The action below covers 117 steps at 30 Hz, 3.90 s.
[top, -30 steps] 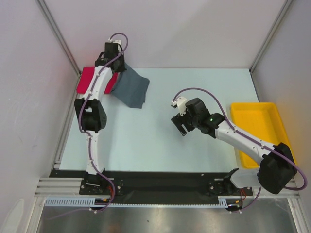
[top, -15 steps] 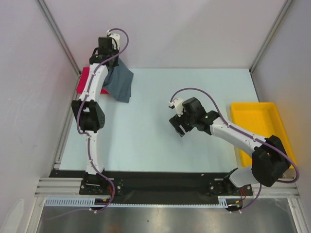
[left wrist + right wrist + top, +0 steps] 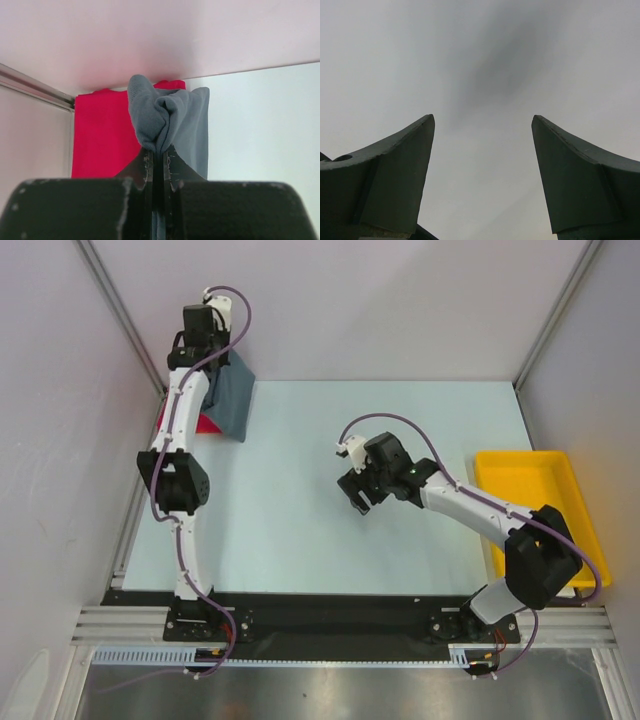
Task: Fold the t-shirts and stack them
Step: Neatly place the folded tshirt to the corner, then reset both grippers
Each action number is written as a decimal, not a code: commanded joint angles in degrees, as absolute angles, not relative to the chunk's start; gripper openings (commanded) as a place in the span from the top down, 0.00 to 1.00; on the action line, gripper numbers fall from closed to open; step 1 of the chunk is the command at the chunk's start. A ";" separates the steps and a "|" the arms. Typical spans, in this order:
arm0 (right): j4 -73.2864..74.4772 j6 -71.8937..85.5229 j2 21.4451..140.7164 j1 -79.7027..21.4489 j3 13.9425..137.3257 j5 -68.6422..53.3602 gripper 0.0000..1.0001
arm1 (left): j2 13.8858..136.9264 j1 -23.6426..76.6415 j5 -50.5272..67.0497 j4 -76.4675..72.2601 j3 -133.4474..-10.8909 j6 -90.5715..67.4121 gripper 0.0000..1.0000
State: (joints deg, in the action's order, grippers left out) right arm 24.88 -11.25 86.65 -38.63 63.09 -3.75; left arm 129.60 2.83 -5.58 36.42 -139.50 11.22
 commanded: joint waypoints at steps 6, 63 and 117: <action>24.87 -11.78 88.33 -39.64 67.50 -4.04 0.17 | 124.71 0.27 -0.44 31.82 -142.91 12.31 1.00; 27.51 -6.94 104.50 -42.01 78.84 -6.42 0.16 | 138.16 -8.17 -2.00 12.13 -135.97 10.72 0.98; -0.18 69.17 14.53 -20.30 0.10 -7.46 0.00 | -8.29 33.40 4.92 -16.75 10.20 -78.75 0.00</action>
